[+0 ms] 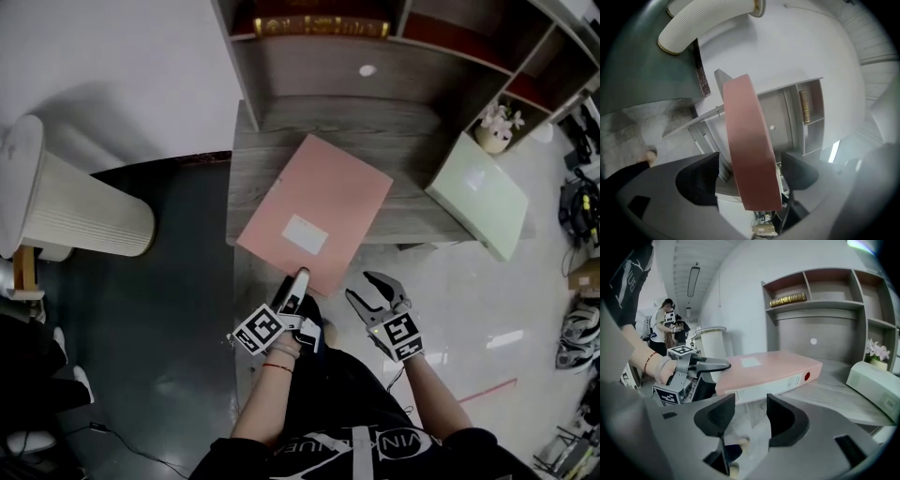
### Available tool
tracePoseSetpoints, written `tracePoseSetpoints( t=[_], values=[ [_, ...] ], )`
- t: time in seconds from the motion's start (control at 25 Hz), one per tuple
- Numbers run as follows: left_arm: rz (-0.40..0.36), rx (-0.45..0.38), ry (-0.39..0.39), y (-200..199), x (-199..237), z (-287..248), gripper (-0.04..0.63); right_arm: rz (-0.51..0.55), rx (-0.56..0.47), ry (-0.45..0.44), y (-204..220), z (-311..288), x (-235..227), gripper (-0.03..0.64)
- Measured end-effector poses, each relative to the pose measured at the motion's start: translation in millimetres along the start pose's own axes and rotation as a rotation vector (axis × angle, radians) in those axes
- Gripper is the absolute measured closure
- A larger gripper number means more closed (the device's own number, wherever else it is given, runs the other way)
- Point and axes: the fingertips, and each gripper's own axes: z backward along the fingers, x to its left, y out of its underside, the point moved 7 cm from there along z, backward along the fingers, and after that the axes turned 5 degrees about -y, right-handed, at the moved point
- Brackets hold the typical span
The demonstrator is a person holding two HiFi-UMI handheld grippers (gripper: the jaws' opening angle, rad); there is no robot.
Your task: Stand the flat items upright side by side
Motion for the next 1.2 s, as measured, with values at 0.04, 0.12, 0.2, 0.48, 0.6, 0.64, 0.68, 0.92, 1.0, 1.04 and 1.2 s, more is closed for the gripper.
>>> tracePoseSetpoints(
  t=[0.04,0.12,0.2,0.48,0.6,0.64,0.68,0.92,1.0,1.04,1.2],
  values=[
    [0.012,0.001,0.001,0.0,1.3,-2.7,0.199,-0.003,0.002,0.001,-1.1,-0.8,-1.0,0.396],
    [0.044,0.001,0.010,-0.4,3.4,-9.4,0.199,-0.002,0.011,0.004,-1.9,-2.8,-5.2,0.396],
    [0.111,0.001,0.044,0.0,3.0,-15.8,0.204,0.003,0.022,0.011,-2.2,-5.1,-10.7,0.394],
    [0.227,0.002,0.108,-8.8,-11.5,-9.8,0.291,0.047,0.032,0.055,-12.2,-8.8,-23.5,0.380],
    [0.173,-0.002,0.058,-23.8,-16.8,-1.7,0.293,0.078,0.025,0.073,-21.7,-10.1,-30.1,0.371],
    [0.187,0.003,0.057,-27.1,-21.2,-1.2,0.293,0.084,0.021,0.078,-24.7,-10.9,-32.4,0.368],
    [0.192,0.010,0.054,-30.8,-24.9,-0.9,0.295,0.090,0.015,0.084,-27.9,-12.1,-34.6,0.364],
    [0.109,0.063,-0.024,-59.6,-39.5,3.7,0.295,0.214,0.021,0.086,-49.8,-23.3,-40.5,0.330],
    [0.104,0.071,-0.033,-65.9,-43.6,5.1,0.295,0.286,0.040,0.078,-54.3,-26.4,-41.0,0.319],
    [0.105,0.071,-0.032,-68.6,-45.8,5.5,0.295,0.322,0.050,0.076,-56.6,-27.8,-41.6,0.314],
    [0.095,0.080,-0.036,-78.4,-54.1,5.5,0.296,0.403,0.074,0.082,-65.4,-33.8,-47.6,0.313]
  ],
)
